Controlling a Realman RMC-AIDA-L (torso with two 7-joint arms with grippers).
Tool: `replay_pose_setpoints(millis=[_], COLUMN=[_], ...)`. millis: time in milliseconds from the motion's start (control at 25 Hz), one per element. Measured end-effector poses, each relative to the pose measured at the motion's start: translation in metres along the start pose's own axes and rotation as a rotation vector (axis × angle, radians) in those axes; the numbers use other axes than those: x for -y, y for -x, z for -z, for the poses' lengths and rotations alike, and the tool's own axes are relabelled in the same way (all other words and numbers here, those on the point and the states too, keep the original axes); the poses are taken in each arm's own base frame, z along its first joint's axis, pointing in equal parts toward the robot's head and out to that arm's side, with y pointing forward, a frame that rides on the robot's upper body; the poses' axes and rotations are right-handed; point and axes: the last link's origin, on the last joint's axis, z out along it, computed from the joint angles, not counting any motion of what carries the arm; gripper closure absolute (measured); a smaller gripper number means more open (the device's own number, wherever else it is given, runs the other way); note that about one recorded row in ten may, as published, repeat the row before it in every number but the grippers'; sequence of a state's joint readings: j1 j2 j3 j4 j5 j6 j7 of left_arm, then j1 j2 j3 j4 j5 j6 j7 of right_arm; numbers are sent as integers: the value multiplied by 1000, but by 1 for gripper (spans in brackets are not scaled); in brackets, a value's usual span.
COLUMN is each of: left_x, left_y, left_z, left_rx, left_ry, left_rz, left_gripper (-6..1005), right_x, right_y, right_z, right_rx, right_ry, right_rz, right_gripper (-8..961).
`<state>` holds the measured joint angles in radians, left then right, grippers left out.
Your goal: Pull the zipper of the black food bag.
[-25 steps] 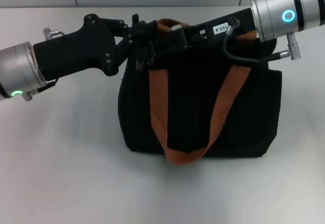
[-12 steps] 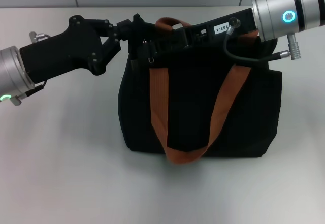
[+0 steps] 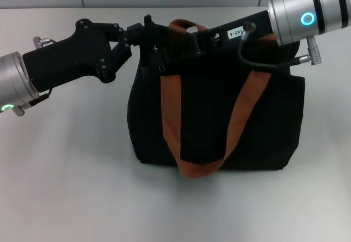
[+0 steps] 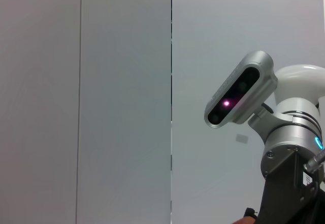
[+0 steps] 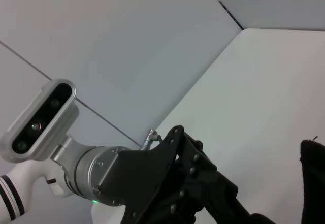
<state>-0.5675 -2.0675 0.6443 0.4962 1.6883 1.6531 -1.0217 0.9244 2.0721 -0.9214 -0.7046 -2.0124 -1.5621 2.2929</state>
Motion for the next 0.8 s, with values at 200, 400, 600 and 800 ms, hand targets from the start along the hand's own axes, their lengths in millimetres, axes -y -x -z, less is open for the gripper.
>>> replay_pose_setpoints(millis=[200,400,600,800], left_x=[0,0,0,-1], left_y=[0,1,1,1], left_z=[1,2,3,3], left_rx=[-1,0,1,-1], left_ry=[-3,-7,-7,-3], left_rz=[2,3,5,6], left_gripper=[979,978,978,978], right_x=[0,0,0,0], right_y=[0,-1,0,-1], right_z=[0,1,1,1], right_rx=[1,2,-1,0], right_ry=[-5,-10,-14,-14], right_rz=[4,9,19,18], right_gripper=[628,684,780,823])
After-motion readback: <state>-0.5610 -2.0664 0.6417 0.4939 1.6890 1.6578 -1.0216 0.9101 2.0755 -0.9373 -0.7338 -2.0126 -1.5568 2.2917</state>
